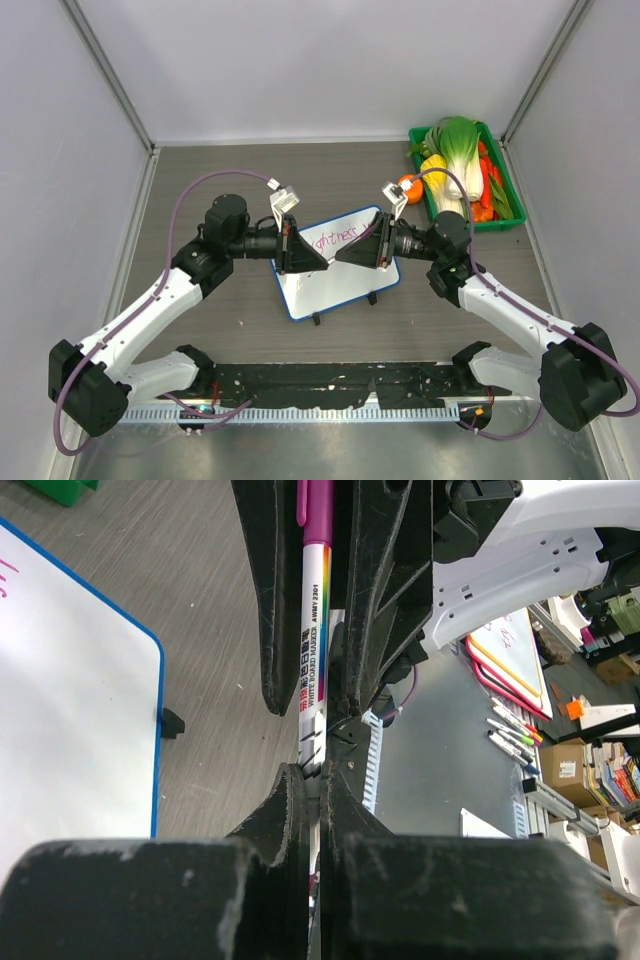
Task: Write a sentence on the whiteboard
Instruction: Write with the whiteboard marker on the whiteboard.
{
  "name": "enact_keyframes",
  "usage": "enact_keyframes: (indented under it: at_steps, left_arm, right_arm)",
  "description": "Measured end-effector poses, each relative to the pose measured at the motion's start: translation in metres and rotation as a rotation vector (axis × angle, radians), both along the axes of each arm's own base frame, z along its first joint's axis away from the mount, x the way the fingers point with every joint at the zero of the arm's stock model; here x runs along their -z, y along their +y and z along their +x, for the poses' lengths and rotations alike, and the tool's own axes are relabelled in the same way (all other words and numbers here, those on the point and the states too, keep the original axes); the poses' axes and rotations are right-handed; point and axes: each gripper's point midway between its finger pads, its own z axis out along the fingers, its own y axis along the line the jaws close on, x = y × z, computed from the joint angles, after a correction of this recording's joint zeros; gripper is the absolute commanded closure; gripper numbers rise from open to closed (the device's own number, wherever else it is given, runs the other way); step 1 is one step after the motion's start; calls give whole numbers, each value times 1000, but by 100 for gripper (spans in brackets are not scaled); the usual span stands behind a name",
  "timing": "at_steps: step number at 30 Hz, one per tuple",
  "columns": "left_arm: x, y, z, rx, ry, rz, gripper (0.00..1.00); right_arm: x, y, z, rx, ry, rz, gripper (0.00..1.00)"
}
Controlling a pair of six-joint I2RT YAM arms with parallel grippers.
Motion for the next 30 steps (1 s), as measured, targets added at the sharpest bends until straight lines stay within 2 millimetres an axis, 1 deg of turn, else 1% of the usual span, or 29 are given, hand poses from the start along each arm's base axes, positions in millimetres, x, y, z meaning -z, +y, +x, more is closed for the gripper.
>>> enact_keyframes:
  at_steps: [2,4,6,7,9,10,12,15,17,19,21,22,24,27,29,30]
  left_arm:
    - [0,0,0,0,0,0,100]
    - [0,0,0,0,0,0,100]
    - [0,0,0,0,0,0,100]
    - [0,0,0,0,0,0,100]
    - [0,0,1,-3,0,1,100]
    - [0,0,1,-4,0,1,100]
    - [1,0,1,-8,0,3,100]
    - [1,0,2,-10,0,3,100]
    - [1,0,2,-13,-1,3,100]
    - [1,0,3,-18,-1,4,100]
    - [1,0,4,-21,-1,4,100]
    - [1,0,4,-22,0,5,100]
    - [1,0,4,-24,1,5,100]
    - [2,0,4,-26,5,7,100]
    - [2,0,4,-26,6,7,100]
    - [2,0,5,-27,5,8,100]
  right_arm:
    - [0,0,0,-1,1,0,61]
    - [1,1,0,0,3,-1,64]
    - [1,2,0,0,5,-1,67]
    - [2,3,0,0,7,-2,72]
    - [3,3,1,4,12,-4,73]
    - [4,4,1,7,18,-7,73]
    - [5,4,2,12,24,-9,68]
    - [7,5,4,19,33,-14,53]
    - [9,6,6,23,47,-20,50]
    - [12,7,8,25,58,-26,50]
    - [14,8,7,24,63,-30,52]
    - [14,10,6,23,64,-29,58]
    - [14,13,3,14,65,-29,65]
    - [12,16,0,7,57,-24,70]
    - [11,17,0,9,52,-20,71]
    - [11,17,0,8,50,-19,69]
